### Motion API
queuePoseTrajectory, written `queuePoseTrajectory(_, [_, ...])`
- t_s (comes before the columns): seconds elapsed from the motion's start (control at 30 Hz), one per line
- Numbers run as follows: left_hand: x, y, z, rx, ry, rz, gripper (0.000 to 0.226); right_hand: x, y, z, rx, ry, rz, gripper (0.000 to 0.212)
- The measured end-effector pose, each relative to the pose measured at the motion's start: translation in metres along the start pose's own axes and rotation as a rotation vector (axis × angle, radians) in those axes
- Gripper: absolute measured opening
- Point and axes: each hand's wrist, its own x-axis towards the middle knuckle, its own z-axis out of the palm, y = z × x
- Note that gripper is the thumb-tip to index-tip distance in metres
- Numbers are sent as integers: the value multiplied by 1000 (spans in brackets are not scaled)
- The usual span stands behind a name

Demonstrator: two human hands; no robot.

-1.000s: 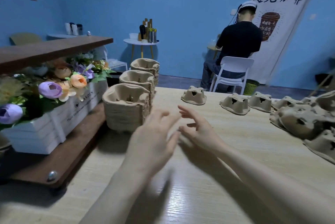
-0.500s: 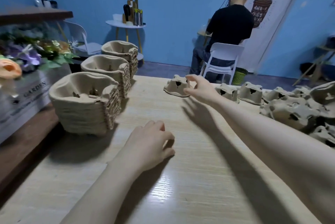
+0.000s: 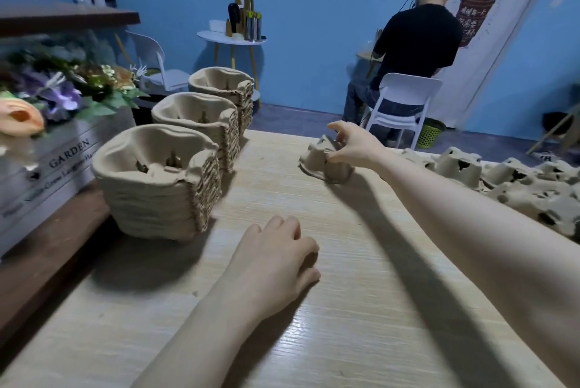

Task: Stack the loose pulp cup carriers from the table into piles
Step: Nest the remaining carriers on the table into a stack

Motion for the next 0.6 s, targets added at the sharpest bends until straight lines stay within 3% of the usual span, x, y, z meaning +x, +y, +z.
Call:
queuePoseTrajectory(0.1, [0,0,0,32,0,2,40,-21,-3,-9,-6,26,-32,74])
queuePoseTrajectory(0.23, [2,4,0,-43,72,-52,44,-68,-5,-19,149,150,-81,96])
queuePoseTrajectory(0.3, [4,8,-2,-308,201,-165,53,-103,-8,-19,235,212,-98,107])
queuePoseTrajectory(0.37, [4,16,-7,-867,272,-287,55,-143,-12,-17,311,255,-143,115])
queuePoseTrajectory(0.43, [-1,27,-18,-1447,195,-375,43,-181,-14,-14,358,274,-190,116])
queuePoseTrajectory(0.47, [-5,34,-23,-1623,120,-394,33,-199,-15,-14,374,266,-203,115])
queuePoseTrajectory(0.53, [-14,48,-28,-1753,20,-385,24,-228,-15,-16,398,233,-230,109])
queuePoseTrajectory(0.6, [-18,62,-25,-1732,8,-352,27,-251,-12,-19,399,231,-270,95])
